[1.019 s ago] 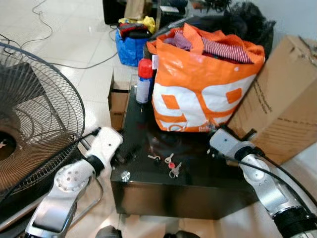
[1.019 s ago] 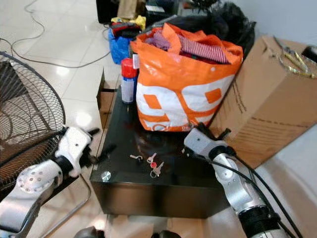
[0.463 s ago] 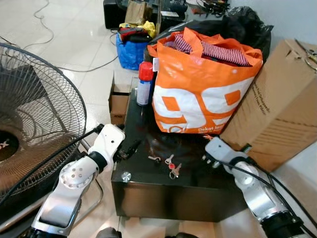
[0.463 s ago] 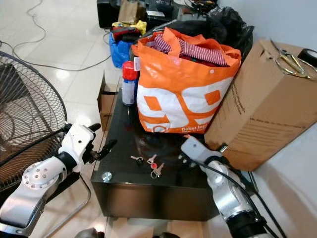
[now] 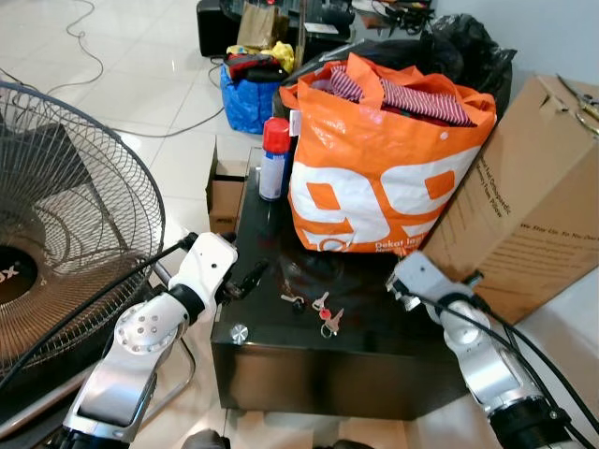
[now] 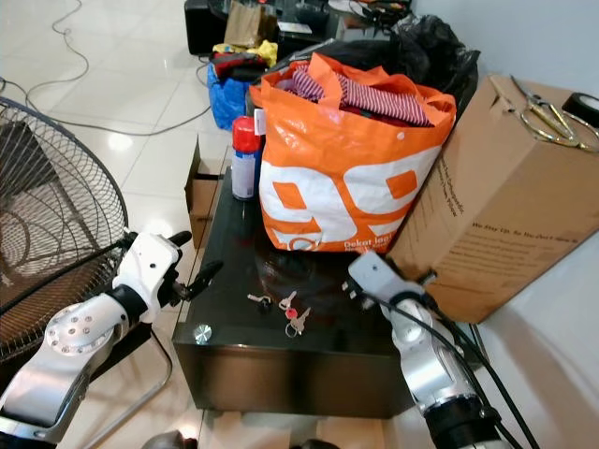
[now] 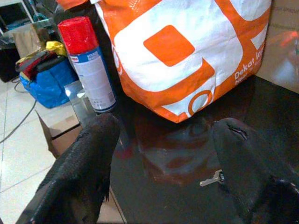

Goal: Hang keys on a hook

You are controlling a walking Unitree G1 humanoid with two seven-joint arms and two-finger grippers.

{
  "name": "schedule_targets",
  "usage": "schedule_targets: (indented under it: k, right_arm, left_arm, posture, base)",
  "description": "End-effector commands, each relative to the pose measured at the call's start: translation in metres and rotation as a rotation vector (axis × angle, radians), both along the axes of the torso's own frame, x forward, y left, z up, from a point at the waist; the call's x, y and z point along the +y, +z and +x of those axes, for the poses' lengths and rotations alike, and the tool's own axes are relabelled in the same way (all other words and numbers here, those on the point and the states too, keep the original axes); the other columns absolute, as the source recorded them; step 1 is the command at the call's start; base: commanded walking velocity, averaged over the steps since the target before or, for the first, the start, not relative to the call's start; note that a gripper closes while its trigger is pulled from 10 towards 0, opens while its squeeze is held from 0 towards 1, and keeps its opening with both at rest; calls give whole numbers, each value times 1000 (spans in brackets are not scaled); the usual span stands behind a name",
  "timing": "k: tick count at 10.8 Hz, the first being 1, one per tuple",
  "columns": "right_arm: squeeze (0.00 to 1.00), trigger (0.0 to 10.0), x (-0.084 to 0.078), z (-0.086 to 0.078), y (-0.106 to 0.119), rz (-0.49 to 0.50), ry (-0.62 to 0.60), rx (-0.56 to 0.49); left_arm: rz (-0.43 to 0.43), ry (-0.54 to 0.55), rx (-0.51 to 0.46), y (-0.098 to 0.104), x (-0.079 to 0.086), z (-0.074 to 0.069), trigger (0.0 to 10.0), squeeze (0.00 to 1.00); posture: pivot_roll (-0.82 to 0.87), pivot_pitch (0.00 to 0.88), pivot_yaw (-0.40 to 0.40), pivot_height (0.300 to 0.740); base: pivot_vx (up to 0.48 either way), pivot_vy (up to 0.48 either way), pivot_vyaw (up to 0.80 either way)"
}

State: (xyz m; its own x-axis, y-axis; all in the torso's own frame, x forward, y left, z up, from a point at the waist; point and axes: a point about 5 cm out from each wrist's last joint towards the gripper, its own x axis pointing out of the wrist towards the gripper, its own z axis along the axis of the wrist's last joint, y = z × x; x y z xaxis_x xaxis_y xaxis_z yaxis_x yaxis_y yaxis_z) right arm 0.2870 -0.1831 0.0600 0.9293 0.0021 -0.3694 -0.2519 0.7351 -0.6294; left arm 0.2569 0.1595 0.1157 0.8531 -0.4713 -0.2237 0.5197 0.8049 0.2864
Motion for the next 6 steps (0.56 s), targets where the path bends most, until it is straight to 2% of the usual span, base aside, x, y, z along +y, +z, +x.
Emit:
schedule_targets:
  k: [1, 2, 3, 4, 5, 6]
  right_arm:
    - [0, 0, -1, 0, 5, 135, -30, -6]
    - [0, 0, 3, -3, 5, 345, -106, 32]
    - [0, 0, 11, -8, 9, 624, -146, 85]
    - [0, 0, 20, -14, 16, 815, -153, 122]
    - [0, 0, 22, -18, 23, 878, -151, 120]
    - [0, 0, 21, -19, 27, 853, -149, 106]
  left_arm:
    - [-15, -6, 3, 1, -1, 0, 10000, 0]
    - [-41, -3, 10, 2, -1, -1, 10000, 0]
    - [-76, 12, 15, 3, -2, -1, 10000, 0]
    - [-118, 26, 18, 5, -4, -3, 10000, 0]
    - [-145, 42, 19, 5, -6, -3, 10000, 0]
    - [-161, 52, 22, 6, -7, -4, 10000, 0]
  posture:
    - [10, 0, -108, 740]
    - [10, 0, -108, 740]
    - [6, 0, -105, 740]
    - [1, 0, -101, 740]
    - [-1, 0, -97, 740]
    - [-3, 0, -94, 740]
  base:
    - [0, 0, 0]
    - [0, 0, 0]
    - [0, 0, 0]
    - [0, 0, 0]
    - [0, 0, 0]
    - [0, 0, 0]
